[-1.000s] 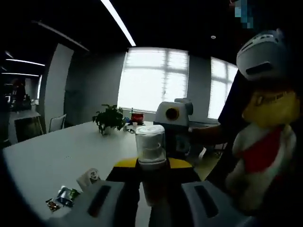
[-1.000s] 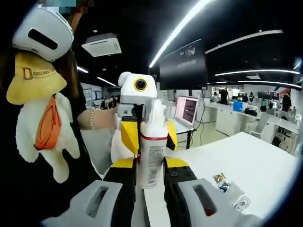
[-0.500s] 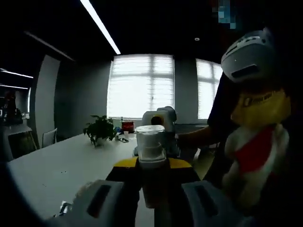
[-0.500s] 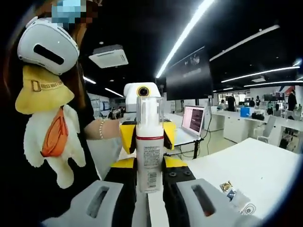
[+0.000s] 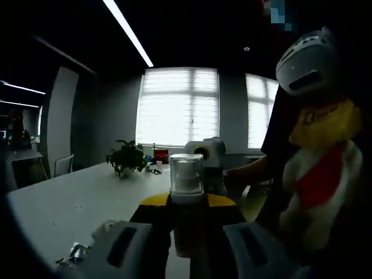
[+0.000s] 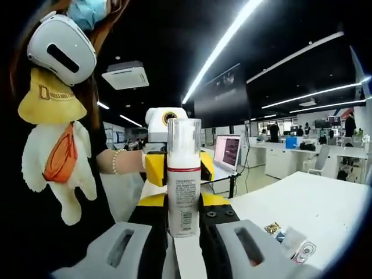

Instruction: Arrange the skincare products in the storage area until every visible bottle or jar stands upright without overlapping.

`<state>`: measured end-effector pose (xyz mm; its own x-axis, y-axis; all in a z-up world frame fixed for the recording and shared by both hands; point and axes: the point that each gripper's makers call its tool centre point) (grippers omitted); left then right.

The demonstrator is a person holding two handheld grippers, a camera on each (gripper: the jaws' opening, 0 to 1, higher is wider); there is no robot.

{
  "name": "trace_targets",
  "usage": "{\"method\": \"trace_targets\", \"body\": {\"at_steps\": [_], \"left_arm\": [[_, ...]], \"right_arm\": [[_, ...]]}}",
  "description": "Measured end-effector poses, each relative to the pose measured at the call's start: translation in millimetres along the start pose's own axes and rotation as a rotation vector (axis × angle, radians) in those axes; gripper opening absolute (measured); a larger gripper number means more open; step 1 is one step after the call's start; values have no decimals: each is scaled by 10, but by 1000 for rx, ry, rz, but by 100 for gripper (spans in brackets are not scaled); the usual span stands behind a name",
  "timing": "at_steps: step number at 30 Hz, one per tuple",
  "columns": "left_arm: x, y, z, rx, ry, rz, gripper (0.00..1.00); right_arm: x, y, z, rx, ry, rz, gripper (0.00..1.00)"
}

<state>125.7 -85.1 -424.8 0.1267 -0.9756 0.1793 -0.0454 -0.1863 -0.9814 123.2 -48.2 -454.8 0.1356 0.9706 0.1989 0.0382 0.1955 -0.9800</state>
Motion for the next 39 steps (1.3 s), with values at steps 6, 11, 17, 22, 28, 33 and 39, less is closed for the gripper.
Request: {"method": "trace_targets", "body": {"at_steps": [6,11,17,22,28,33,39], "left_arm": [[-28,116,75,-13,-51,9,16],[-64,244,147,-30,-99,23,16],[-117,368,179,-36,-121,31,16],[-125,409,190,-43,-128,38,16],[-111,522,243,-33,-131,78,16],[-70,703,289,-13,-137,126,16],[-20,977,388,1,-152,177,17]], "right_arm": [[5,161,-71,-12,9,2,19],[28,296,-127,-22,14,16,19],[35,447,-132,7,0,72,21],[42,495,-108,27,-23,97,21],[-8,587,-140,39,-23,123,20],[-94,748,-214,26,7,129,20],[-186,989,-336,-12,53,163,20]]}}
Point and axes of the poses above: the point that each gripper's makers call its tool centre point, and the gripper's own axes: x roughly forward along the fingers, z roughly to its left, y roughly out of its underside, and after that the axes turned 12 degrees about -z, right-handed
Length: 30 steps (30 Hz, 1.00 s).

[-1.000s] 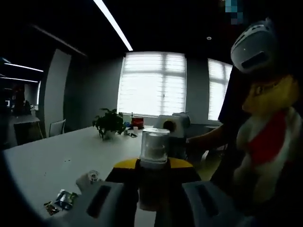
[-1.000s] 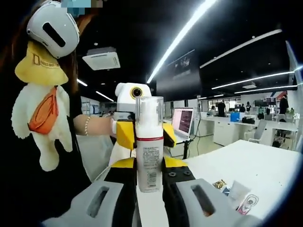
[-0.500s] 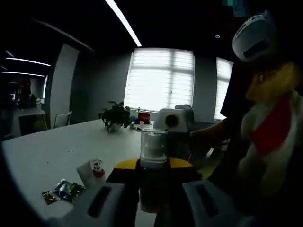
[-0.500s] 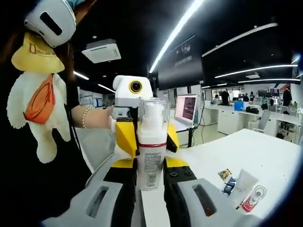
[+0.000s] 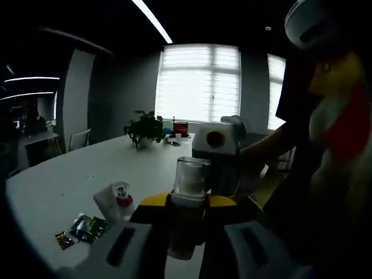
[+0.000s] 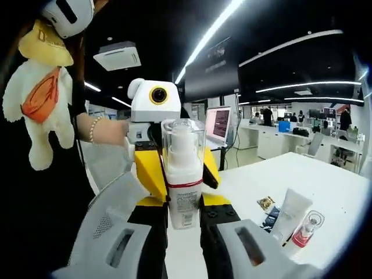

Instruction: Arrange the skincare products in the storage area until every visible bottle or jar stands upright without overlapping.

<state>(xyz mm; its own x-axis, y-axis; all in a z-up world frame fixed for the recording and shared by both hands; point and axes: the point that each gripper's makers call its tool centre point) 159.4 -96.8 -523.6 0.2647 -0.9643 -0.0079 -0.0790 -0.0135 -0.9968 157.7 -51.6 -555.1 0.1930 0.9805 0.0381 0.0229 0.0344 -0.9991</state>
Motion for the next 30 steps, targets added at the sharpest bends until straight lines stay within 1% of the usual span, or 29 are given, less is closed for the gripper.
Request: {"method": "trace_targets", "body": {"at_steps": [3,5,7,8,9,12,13,14,15,17,20,22,26,30], "left_arm": [[37,117,45,-11,-7,9,17],[61,217,56,-14,1,23,17],[87,320,84,-11,-2,35,18],[103,395,104,-19,-4,48,18],[117,450,118,-19,-5,55,18],[146,616,160,-36,-5,76,18],[152,660,167,-45,-3,81,18],[160,710,179,-52,-4,86,18],[175,783,186,-63,1,91,18],[200,923,210,-84,4,97,18],[237,1045,220,-97,7,104,18],[263,1155,239,-98,4,113,18],[306,1314,293,-112,-8,121,17],[345,1415,321,-124,-8,136,17]], "right_arm": [[-29,123,-52,-7,20,12,20],[-53,205,-73,-28,22,35,20],[-94,343,-144,-71,41,96,20],[-111,422,-159,-79,42,129,20],[-120,480,-171,-71,47,148,20],[-146,637,-212,-81,52,186,20],[-165,718,-224,-74,55,201,20],[-170,738,-227,-74,56,205,20],[-190,836,-232,-63,57,224,20],[-218,954,-253,-61,65,245,20],[-262,1116,-281,-53,72,275,20],[-299,1230,-315,-64,76,307,20],[-339,1383,-362,-58,78,336,20],[-384,1499,-399,-40,82,340,20]]}}
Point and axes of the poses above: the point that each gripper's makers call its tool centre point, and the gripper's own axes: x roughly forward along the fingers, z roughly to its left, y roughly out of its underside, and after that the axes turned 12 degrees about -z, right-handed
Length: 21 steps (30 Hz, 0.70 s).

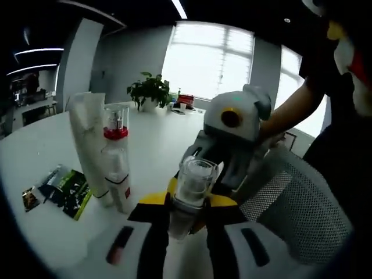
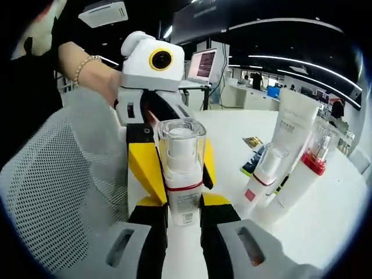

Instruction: Arrange the skincare products in the storage area until every visible bottle or jar stands upright without overlapping.

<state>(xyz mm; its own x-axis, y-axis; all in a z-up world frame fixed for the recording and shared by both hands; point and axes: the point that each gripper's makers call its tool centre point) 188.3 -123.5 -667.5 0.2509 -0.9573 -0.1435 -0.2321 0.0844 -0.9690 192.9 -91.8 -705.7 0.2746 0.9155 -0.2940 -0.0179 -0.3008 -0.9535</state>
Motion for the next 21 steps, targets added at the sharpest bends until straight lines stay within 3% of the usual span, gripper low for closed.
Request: {"method": "trace_targets", "body": {"at_steps": [16,21], "left_arm": [[93,219,213,6,-16,19,17],[118,193,243,-6,-21,6,18]], "right_arm": [[-36,246,-119,-3,-6,46,20],[-49,238,-164,-1,-5,43,20]]}}
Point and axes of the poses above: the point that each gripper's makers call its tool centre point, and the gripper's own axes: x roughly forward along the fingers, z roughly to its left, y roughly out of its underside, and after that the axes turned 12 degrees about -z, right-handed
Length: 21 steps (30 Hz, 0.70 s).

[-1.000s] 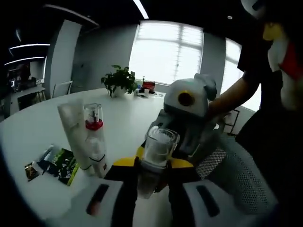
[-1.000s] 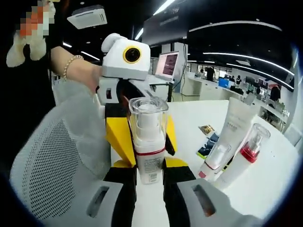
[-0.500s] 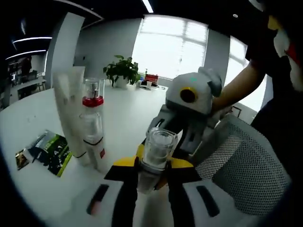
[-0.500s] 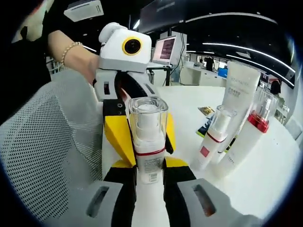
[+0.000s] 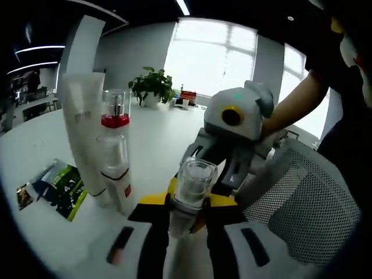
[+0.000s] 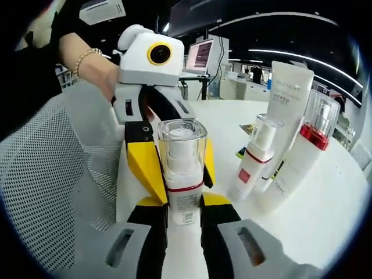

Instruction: Arrange the skincare products in the storage area until every visible bottle or jar stands upright without overlapping.

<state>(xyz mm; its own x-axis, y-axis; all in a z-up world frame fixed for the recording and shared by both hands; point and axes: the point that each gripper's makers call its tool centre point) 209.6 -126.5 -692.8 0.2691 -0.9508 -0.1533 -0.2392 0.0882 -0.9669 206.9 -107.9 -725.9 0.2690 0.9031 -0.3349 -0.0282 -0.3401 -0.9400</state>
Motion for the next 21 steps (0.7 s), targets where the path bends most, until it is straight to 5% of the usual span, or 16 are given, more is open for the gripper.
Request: {"method": "trace_targets", "body": {"at_steps": [9,21], "left_arm": [[-2,12,104,-35,-45,1,21],[-270,24,188,-60,-114,-6,22]], "right_arm": [[-69,35,-106,29,-19,-6,20],[-148,77,-405,28,6,11,20]]}}
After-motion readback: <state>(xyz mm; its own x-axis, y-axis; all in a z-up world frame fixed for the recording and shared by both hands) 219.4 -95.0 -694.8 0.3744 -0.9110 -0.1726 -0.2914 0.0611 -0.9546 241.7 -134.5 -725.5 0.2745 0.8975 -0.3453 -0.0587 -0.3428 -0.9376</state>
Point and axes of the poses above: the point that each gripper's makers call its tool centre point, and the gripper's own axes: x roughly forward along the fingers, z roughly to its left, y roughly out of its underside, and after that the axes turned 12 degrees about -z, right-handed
